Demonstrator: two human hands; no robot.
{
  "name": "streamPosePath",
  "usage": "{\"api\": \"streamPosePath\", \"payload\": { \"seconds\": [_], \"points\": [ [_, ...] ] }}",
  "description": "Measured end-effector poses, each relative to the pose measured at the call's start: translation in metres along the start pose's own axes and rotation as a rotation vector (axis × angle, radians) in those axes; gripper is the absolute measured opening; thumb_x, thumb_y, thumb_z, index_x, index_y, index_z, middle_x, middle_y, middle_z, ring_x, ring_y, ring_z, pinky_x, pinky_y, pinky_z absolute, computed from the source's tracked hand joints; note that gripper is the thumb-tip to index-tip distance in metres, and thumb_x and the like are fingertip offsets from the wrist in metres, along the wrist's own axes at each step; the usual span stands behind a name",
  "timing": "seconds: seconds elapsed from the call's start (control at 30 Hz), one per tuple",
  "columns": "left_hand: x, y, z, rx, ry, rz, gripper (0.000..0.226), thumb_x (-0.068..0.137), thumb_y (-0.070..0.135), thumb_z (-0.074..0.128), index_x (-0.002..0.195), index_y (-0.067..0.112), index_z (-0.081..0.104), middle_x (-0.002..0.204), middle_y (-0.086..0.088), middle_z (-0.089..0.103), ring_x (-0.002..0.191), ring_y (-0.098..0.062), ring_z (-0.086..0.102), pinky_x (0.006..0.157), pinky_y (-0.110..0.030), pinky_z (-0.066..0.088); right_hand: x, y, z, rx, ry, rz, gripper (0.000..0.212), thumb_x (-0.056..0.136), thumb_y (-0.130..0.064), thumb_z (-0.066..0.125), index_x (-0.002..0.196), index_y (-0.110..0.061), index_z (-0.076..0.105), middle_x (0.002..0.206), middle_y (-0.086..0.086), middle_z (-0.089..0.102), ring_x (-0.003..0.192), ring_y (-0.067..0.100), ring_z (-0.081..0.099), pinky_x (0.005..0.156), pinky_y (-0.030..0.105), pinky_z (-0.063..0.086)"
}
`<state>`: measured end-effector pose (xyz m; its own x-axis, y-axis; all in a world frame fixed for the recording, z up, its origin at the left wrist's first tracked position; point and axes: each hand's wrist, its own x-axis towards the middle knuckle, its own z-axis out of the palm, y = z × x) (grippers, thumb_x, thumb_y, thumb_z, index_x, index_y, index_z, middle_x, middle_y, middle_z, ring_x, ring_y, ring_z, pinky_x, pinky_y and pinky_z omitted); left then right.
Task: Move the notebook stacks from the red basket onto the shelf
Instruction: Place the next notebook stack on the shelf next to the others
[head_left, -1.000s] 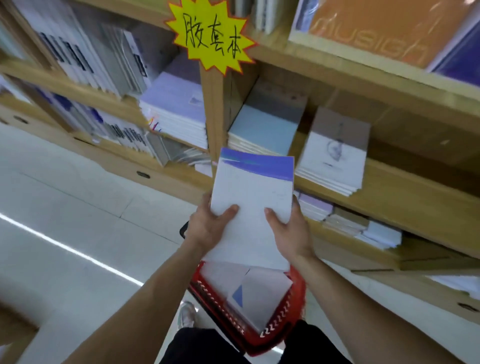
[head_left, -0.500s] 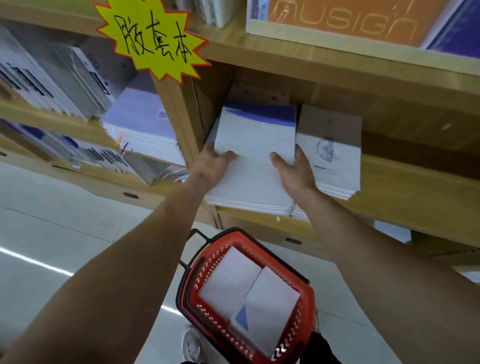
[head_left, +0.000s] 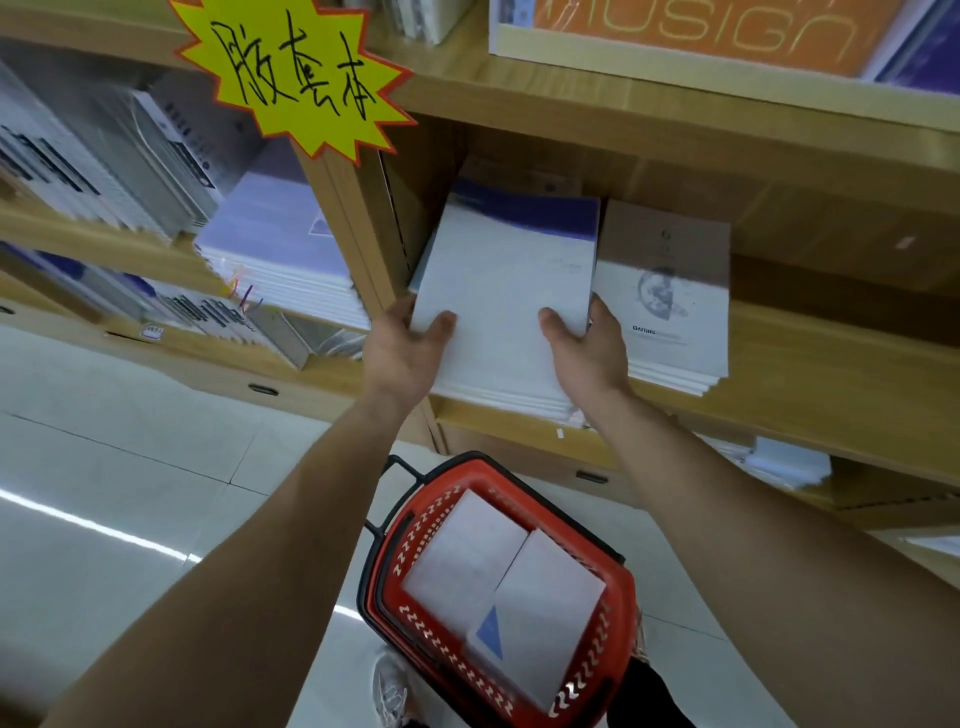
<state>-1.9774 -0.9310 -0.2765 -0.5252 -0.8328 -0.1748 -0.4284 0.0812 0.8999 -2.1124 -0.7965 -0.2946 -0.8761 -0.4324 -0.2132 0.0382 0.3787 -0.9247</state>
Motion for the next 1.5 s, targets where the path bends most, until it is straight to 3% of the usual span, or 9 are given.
{"api": "streamPosePath", "payload": {
  "seconds": [0.17,0.3,0.53,0.73,0.87,0.97,1.13,1.33,1.5],
  "points": [
    [0.039,0.029,0.007,0.032,0.041,0.083,0.041,0.091,0.033,0.067,0.129,0.017,0.059,0.109,0.006,0.065,0.098,-0.016,0.065,0.085,-0.026,0.053,0.044,-0.024,0.010,0.062,0.100,0.025,0.041,0.092,-0.037,0.068,0.127,-0.019,0.060,0.120,-0.003,0.069,0.110,0.020,0.066,0.096,0.030,0.050],
    [0.036,0.015,0.013,0.111,0.059,0.092,0.055,0.093,0.034,0.066,0.142,0.016,0.046,0.126,0.000,0.064,0.112,-0.020,0.061,0.097,-0.031,0.049,0.064,-0.028,0.008,-0.014,0.051,0.078,0.061,0.094,-0.037,0.062,0.149,-0.022,0.043,0.144,-0.001,0.056,0.128,0.025,0.054,0.108,0.035,0.042],
    [0.004,-0.029,0.033,-0.009,0.084,0.103,0.062,0.091,0.036,0.062,0.145,0.016,0.039,0.136,0.002,0.059,0.125,-0.016,0.056,0.104,-0.043,0.049,0.053,-0.007,0.013,-0.065,0.054,-0.023,0.053,0.096,-0.037,0.059,0.145,-0.020,0.047,0.132,-0.004,0.064,0.118,0.018,0.062,0.105,0.037,0.049],
    [0.033,-0.017,0.032,0.093,0.077,0.101,0.065,0.096,0.016,0.056,0.154,0.020,0.025,0.139,0.002,0.057,0.121,-0.016,0.057,0.103,-0.040,0.050,0.077,-0.023,0.031,0.004,0.113,-0.014,0.050,0.097,-0.034,0.060,0.143,-0.019,0.048,0.130,-0.002,0.064,0.118,0.021,0.062,0.105,0.036,0.048],
    [0.014,-0.031,0.021,0.230,-0.025,0.128,0.071,0.097,0.026,0.056,0.156,0.019,0.019,0.141,-0.008,0.056,0.122,-0.026,0.059,0.097,-0.033,0.049,0.073,-0.016,0.034,-0.055,0.089,-0.001,0.063,0.099,-0.043,0.055,0.155,-0.024,0.033,0.144,-0.001,0.056,0.128,0.024,0.056,0.108,0.036,0.044],
    [0.006,-0.038,0.027,0.309,-0.121,0.161,0.080,0.097,0.032,0.055,0.159,0.017,0.007,0.145,-0.017,0.051,0.118,-0.034,0.060,0.101,-0.040,0.049,0.068,-0.012,0.032,-0.080,0.055,-0.029,0.070,0.099,-0.039,0.055,0.159,-0.025,0.021,0.149,-0.001,0.051,0.132,0.023,0.053,0.112,0.037,0.041],
    [0.030,-0.028,0.031,0.270,-0.117,0.130,0.066,0.099,0.021,0.050,0.156,0.021,0.018,0.159,-0.013,0.033,0.140,-0.033,0.039,0.113,-0.046,0.038,0.074,-0.026,0.045,-0.113,0.033,-0.027,0.076,0.100,-0.023,0.053,0.160,-0.013,0.009,0.156,0.006,0.039,0.138,0.025,0.043,0.102,0.020,0.030],
    [0.028,-0.036,0.028,0.332,-0.179,0.178,0.081,0.099,0.023,0.055,0.159,0.015,0.001,0.167,-0.004,0.003,0.153,-0.018,0.003,0.122,-0.032,0.012,0.074,-0.029,0.046,-0.251,0.010,-0.077,0.085,0.101,-0.046,0.051,0.161,-0.014,-0.001,0.160,0.010,0.031,0.142,0.026,0.039,0.103,0.021,0.029],
    [0.029,-0.032,0.022,0.321,-0.187,0.167,0.077,0.100,0.022,0.052,0.159,0.018,0.003,0.166,-0.002,0.010,0.152,-0.019,0.011,0.122,-0.034,0.018,0.072,-0.034,0.031,-0.449,-0.122,-0.123,0.068,0.101,-0.057,0.042,0.159,-0.033,0.018,0.162,0.011,0.025,0.143,0.033,0.037,0.111,0.040,0.035]
  ]
}}
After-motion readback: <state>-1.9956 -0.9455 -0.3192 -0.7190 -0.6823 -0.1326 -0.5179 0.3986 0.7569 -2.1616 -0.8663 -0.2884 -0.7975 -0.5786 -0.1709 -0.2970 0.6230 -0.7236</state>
